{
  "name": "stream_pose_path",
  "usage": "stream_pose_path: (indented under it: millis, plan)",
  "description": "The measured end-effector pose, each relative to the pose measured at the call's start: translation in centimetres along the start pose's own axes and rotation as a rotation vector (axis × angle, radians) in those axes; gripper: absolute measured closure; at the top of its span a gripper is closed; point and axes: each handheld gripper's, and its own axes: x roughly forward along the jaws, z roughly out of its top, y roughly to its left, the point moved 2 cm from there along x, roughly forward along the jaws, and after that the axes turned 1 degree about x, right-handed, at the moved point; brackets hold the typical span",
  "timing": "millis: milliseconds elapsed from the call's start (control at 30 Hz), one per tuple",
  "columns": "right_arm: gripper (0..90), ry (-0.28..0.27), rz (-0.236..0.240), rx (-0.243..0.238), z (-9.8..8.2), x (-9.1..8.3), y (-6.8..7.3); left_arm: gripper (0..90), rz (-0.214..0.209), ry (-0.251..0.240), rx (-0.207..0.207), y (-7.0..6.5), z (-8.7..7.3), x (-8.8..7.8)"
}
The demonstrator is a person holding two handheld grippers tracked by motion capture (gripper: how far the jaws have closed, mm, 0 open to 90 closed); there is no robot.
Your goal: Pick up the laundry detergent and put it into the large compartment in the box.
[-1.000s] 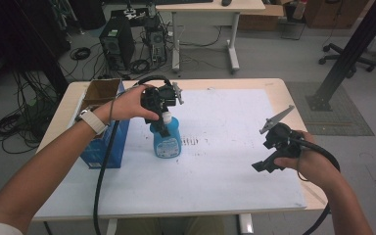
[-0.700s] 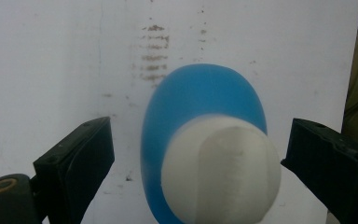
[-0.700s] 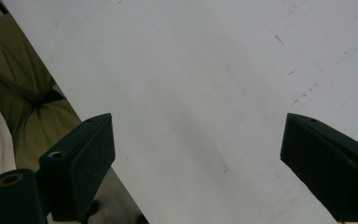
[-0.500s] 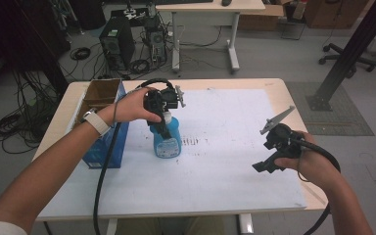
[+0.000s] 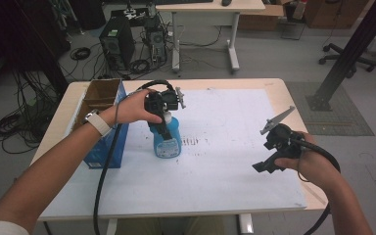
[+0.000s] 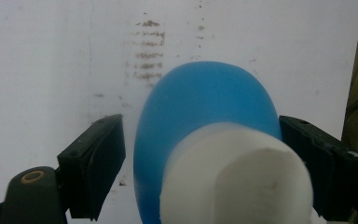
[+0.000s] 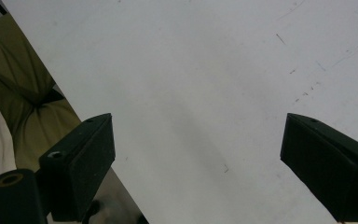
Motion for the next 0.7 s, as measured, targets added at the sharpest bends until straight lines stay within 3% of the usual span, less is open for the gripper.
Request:
stream_pose_path:
  millis: [700]
  plan:
    - [10.1,-0.003,0.0,0.003,-0.17,-0.09,0.03,36.6,0.011,0.007,0.009,-0.12,0.03,0.07]
